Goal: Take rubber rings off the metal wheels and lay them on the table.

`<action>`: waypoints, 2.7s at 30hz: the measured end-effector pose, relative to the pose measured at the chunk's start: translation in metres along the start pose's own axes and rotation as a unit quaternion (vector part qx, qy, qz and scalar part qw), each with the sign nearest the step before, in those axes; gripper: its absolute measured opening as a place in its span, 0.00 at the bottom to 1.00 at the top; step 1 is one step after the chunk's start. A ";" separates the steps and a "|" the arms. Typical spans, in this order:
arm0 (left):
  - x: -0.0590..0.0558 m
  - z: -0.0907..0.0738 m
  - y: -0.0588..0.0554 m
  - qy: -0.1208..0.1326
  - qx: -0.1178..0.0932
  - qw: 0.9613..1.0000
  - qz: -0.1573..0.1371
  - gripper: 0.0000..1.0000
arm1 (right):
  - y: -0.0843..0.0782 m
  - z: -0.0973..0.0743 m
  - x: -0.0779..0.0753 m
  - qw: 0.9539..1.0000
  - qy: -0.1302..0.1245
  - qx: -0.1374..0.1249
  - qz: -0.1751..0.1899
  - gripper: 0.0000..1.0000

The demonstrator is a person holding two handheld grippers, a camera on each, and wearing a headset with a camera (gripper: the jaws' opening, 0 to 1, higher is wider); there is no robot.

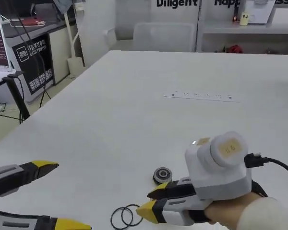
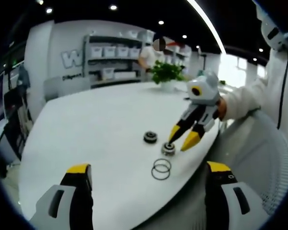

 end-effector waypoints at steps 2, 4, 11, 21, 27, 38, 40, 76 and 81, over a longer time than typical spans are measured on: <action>0.001 0.000 0.001 -0.002 -0.003 1.000 0.010 0.99 | 0.002 -0.002 -0.001 1.000 0.003 -0.006 0.001 0.25; 0.001 0.000 0.003 -0.013 -0.006 1.000 0.024 0.99 | 0.003 -0.004 -0.003 1.000 0.008 -0.017 0.015 0.25; 0.004 -0.002 0.004 -0.053 0.018 0.998 0.041 0.99 | 0.006 -0.014 -0.022 0.996 -0.034 -0.040 0.066 0.25; 0.025 -0.012 0.017 -0.067 0.007 0.997 0.045 0.98 | 0.005 -0.022 -0.028 0.996 -0.049 -0.044 0.053 0.27; 0.033 -0.005 0.028 -0.073 -0.003 0.995 0.060 0.98 | 0.006 -0.022 -0.031 0.996 -0.055 -0.048 0.041 0.28; 0.044 0.017 0.047 -0.089 -0.005 0.993 0.083 0.97 | 0.001 -0.027 -0.044 0.995 -0.070 -0.049 0.053 0.29; 0.046 0.023 0.049 -0.095 -0.004 0.992 0.086 0.97 | 0.000 -0.027 -0.046 0.995 -0.072 -0.048 0.055 0.29; 0.080 0.116 0.054 -0.180 0.013 0.975 0.126 0.77 | -0.017 -0.016 -0.080 0.993 -0.079 -0.022 0.080 0.32; 0.082 0.130 0.052 -0.189 0.016 0.972 0.139 0.72 | -0.018 -0.012 -0.084 0.994 -0.077 -0.023 0.080 0.31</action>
Point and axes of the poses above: the centre of the closed fingertips' face, and the gripper's own axes: z roughly forward along the fingers, x roughly to its left, y roughly out of its top, the point moved 10 cm from there along -z, roughly backward along the fingers, and after that the axes turned 13 degrees about -y, right-handed, at the moved point
